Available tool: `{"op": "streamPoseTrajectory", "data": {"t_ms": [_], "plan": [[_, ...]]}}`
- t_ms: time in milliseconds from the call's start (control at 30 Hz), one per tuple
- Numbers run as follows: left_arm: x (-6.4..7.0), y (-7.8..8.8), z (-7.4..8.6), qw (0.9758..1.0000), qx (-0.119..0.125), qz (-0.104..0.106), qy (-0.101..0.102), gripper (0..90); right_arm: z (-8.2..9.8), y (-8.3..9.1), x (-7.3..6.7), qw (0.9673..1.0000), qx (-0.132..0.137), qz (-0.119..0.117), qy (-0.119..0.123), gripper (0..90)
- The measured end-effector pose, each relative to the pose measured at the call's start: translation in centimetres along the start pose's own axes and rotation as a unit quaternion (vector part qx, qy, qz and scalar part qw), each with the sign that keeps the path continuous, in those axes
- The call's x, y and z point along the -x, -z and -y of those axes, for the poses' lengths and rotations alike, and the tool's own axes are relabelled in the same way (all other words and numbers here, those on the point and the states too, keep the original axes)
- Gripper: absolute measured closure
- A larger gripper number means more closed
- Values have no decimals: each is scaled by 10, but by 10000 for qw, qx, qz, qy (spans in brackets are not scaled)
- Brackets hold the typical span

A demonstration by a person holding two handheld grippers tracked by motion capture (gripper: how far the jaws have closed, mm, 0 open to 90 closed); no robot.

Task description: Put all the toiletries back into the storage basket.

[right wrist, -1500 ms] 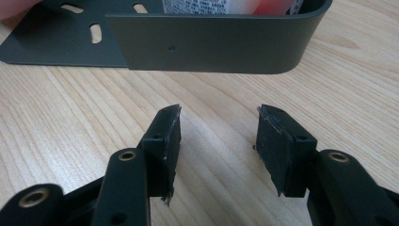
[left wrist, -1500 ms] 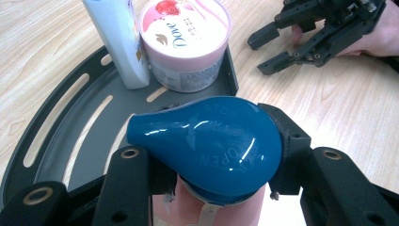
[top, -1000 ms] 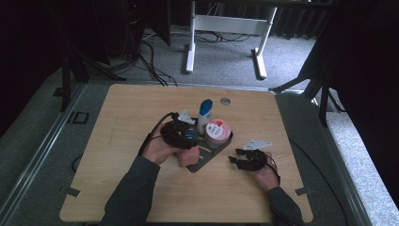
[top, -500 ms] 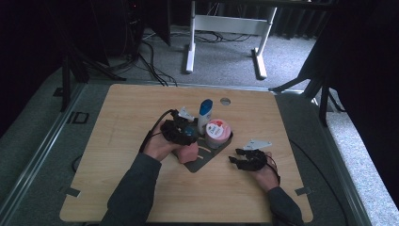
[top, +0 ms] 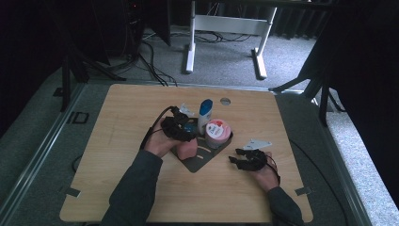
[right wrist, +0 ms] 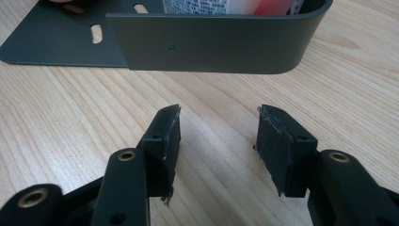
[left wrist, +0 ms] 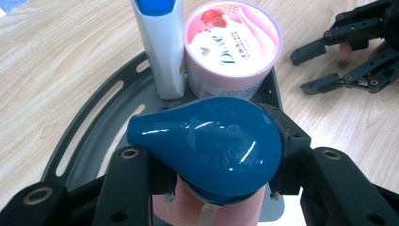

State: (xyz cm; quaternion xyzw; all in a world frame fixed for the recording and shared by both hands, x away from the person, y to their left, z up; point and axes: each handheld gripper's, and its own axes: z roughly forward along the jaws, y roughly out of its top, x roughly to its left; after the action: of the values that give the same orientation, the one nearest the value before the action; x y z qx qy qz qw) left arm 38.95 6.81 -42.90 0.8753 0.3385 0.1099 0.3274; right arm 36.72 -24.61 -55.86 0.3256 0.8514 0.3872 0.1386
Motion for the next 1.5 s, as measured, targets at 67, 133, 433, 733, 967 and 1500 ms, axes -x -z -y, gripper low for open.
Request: {"op": "streamPoseTrajectory", "data": {"t_ms": [67,133,433,733,967,1500], "plan": [[-1,0,-1,10000,32,-30,22,531,0,0,0,10000,-1,-1,1,498],[-3,1,-1,10000,44,-55,55,531,0,0,0,10000,1,-3,-2,497],[-8,-3,-2,9997,36,-171,165,531,0,0,0,10000,1,-9,-9,497],[-9,-4,-6,9988,66,-392,297,531,0,0,0,10000,0,-5,-3,497],[-13,-7,-9,9980,82,-478,398,531,0,0,0,10000,-4,-2,0,498],[-23,-15,-14,9959,91,-616,662,531,0,0,0,10000,-5,-1,-2,497]]}}
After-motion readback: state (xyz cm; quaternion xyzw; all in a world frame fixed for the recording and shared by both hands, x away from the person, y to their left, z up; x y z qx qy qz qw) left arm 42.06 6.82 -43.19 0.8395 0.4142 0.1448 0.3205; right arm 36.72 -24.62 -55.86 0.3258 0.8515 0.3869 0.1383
